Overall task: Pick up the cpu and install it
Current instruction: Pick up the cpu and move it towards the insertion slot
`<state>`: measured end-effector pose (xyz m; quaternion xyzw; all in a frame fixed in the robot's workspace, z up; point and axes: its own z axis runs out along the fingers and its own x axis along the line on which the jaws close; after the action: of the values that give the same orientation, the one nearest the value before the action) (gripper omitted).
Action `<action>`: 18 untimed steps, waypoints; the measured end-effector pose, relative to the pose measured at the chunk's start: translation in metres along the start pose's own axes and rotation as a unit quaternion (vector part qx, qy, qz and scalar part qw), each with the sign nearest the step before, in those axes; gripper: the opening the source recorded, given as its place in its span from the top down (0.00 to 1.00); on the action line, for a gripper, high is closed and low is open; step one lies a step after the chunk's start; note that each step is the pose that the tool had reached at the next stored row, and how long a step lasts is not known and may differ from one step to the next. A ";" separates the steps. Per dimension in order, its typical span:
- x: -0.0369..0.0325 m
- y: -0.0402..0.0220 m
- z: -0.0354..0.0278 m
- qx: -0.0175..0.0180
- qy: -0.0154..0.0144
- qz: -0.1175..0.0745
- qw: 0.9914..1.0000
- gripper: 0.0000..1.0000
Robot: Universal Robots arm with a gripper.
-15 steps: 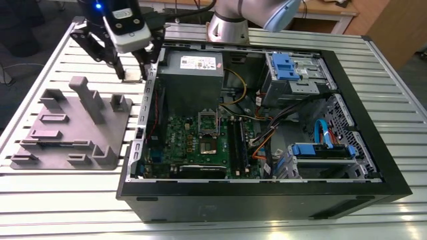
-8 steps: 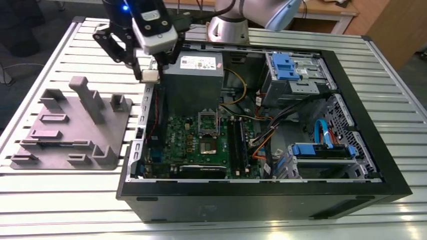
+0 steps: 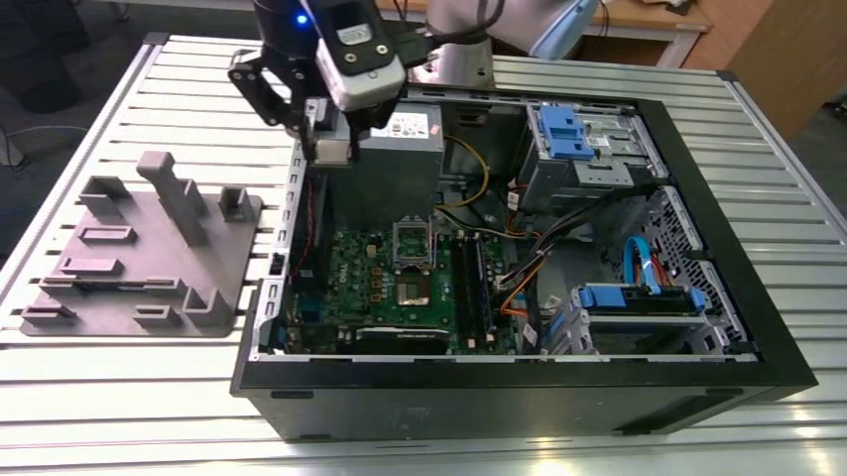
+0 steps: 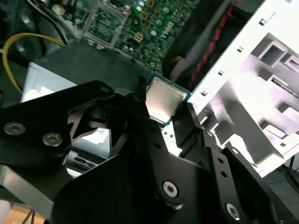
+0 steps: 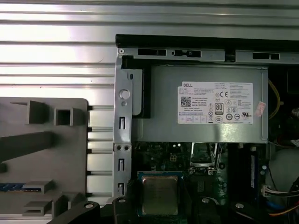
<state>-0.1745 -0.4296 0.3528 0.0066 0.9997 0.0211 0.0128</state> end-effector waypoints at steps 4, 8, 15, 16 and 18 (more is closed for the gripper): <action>-0.0180 0.0002 0.0007 0.000 0.000 0.000 1.000 0.53; -0.0352 0.0004 0.0013 0.000 0.000 0.000 1.000 0.53; -0.0655 0.0008 0.0023 0.000 0.000 0.000 1.000 0.53; -0.0693 0.0009 0.0024 0.000 0.000 0.000 1.000 0.53; -0.0744 0.0009 0.0026 0.000 0.000 0.000 1.000 0.53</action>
<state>-0.1000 -0.4296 0.3521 0.0066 0.9997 0.0212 0.0128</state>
